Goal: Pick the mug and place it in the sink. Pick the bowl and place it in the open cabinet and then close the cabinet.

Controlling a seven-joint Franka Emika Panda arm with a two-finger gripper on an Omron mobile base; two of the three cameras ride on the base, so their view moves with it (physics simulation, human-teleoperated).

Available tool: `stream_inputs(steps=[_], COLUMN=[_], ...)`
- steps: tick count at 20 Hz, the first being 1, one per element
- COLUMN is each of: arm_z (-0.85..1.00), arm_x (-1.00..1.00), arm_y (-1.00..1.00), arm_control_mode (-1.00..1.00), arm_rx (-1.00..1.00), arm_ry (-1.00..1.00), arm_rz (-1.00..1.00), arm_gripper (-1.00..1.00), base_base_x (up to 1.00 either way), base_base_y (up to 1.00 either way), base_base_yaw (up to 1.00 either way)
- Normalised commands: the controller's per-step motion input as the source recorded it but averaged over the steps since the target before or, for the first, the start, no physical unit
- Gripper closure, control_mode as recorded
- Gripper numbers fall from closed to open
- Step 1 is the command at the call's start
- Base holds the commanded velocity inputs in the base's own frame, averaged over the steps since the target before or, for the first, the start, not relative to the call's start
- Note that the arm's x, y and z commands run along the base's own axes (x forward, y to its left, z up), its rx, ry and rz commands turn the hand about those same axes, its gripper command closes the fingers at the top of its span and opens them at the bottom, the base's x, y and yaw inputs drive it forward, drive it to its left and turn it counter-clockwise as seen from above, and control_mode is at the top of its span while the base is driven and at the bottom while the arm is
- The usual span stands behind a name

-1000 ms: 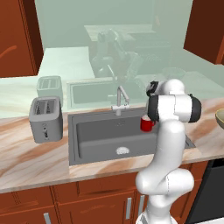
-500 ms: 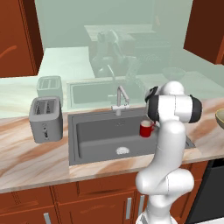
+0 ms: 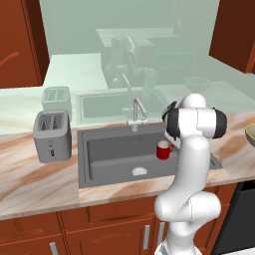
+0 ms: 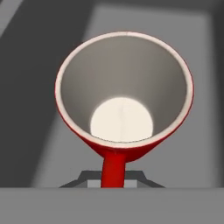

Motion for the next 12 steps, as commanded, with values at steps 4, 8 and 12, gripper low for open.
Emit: stream_inputs(steps=[4, 8, 12], arm_z=[-0.11, -0.20, -0.30], arm_x=[0.24, 0.22, 0.17], arm_y=[0.09, 0.08, 0.14], arm_control_mode=[-1.00, -1.00, -1.00], arm_rx=[0.00, 0.00, 0.00], arm_ry=[0.00, 0.00, 0.00], arm_rz=[0.00, 0.00, 0.00], arm_gripper=[1.00, 1.00, 1.00], base_base_x=[0.00, 0.00, 0.00], base_base_y=[0.00, 0.00, 0.00], base_base_yaw=[0.00, 0.00, 0.00])
